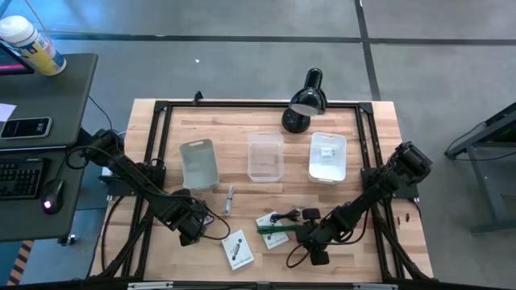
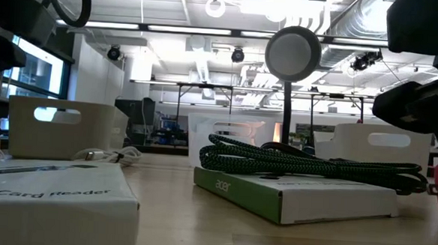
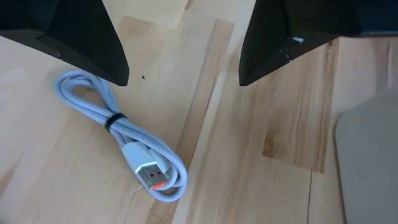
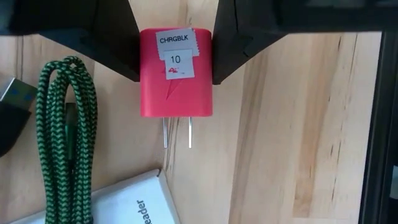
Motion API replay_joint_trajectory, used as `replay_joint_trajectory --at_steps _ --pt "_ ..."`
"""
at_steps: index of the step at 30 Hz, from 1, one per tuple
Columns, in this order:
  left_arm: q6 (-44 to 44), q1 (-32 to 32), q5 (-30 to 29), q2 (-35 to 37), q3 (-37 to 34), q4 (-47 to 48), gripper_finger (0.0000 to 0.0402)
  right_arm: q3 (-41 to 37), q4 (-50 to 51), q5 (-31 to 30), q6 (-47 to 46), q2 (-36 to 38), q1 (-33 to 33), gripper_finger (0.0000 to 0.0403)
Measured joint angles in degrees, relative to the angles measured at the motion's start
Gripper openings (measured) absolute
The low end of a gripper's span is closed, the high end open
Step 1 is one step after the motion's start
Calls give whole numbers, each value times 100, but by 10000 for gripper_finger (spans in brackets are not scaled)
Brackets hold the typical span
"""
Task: Pick and place items into bin
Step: Put the pink charger adapter into the white bin
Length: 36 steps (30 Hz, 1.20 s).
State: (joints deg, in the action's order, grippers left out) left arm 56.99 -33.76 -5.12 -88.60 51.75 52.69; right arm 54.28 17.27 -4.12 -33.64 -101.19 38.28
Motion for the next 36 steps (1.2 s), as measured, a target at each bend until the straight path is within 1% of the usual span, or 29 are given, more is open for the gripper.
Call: replay_joint_trajectory --at_steps 10,17,22,25,30,36 --pt "0 0 -66 0 0 -2 291 0 7 10 -93 40 0 161" --pt "2 4 -229 2 0 -4 292 1 52 -8 -277 324 0 161" --pt "2 4 -386 2 0 -20 292 2 231 -226 -585 707 0 161" --pt "7 4 -531 2 0 -24 291 2 479 -520 -798 1035 -4 161" --pt "9 4 -726 2 0 -25 291 2 1040 -1260 -1199 1669 -4 161" --pt "10 4 -885 2 0 -24 291 2 2092 -2216 -1734 2496 -13 161"
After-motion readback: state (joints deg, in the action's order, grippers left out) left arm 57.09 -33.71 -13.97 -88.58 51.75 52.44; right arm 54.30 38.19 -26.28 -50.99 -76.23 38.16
